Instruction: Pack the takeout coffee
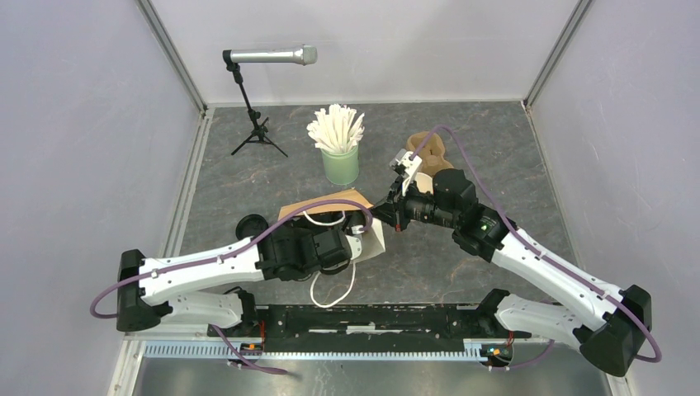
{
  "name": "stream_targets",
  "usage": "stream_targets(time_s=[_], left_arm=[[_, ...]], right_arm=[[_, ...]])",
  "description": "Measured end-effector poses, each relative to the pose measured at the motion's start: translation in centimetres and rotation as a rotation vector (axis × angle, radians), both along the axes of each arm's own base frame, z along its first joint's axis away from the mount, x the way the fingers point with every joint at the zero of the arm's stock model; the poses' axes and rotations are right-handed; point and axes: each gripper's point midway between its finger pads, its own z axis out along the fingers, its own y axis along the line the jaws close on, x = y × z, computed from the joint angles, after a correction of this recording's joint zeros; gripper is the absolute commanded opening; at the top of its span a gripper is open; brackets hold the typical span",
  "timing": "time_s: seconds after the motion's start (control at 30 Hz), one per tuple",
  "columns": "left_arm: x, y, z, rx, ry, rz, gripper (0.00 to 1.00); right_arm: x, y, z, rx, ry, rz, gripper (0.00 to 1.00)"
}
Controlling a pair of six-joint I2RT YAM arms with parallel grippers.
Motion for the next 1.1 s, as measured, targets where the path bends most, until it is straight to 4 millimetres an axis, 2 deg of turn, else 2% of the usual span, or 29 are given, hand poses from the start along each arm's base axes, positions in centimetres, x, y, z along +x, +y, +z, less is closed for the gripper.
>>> stream_targets(time_s=[0.47, 0.5, 0.57, 0.6, 0.77, 0.87, 1.0, 1.1], left_arm=[[0.2, 0.2, -0.7, -0.012, 0.004, 0.019, 0.43], [0.2, 0.2, -0.8, -0.013, 0.003, 0.020, 0.43], [0.3, 0.2, -0.9, -0.013, 0.004, 0.022, 0.43], [0.3, 0.3, -1.0, -0.013, 0.005, 0.024, 0.43], [0.4, 0.3, -1.0, -0.018, 0.005, 0.030, 0.42], [0.5, 0.2, -0.8, -0.035, 0.000, 0.032, 0.41], [0.4, 0.4, -0.4, -0.081, -0.015, 0.031, 0.41], [0.2, 0.8, -0.2, -0.116, -0.027, 0.030, 0.41]], right_arm=[[0.0, 0.1, 0.0, -0.002, -0.022, 0.015, 0.00], [0.0, 0.2, 0.0, -0.003, -0.024, 0.016, 0.03], [0.1, 0.2, 0.0, -0.005, -0.028, 0.017, 0.18], [0.1, 0.2, 0.0, -0.008, -0.031, 0.018, 0.22], [0.9, 0.1, -0.7, -0.060, -0.010, -0.009, 0.30], [1.7, 0.0, -0.7, -0.096, 0.002, -0.033, 0.30], [2.8, 0.4, 0.0, -0.137, 0.006, -0.054, 0.26], [3.0, 0.8, 0.1, -0.148, 0.020, -0.044, 0.27]])
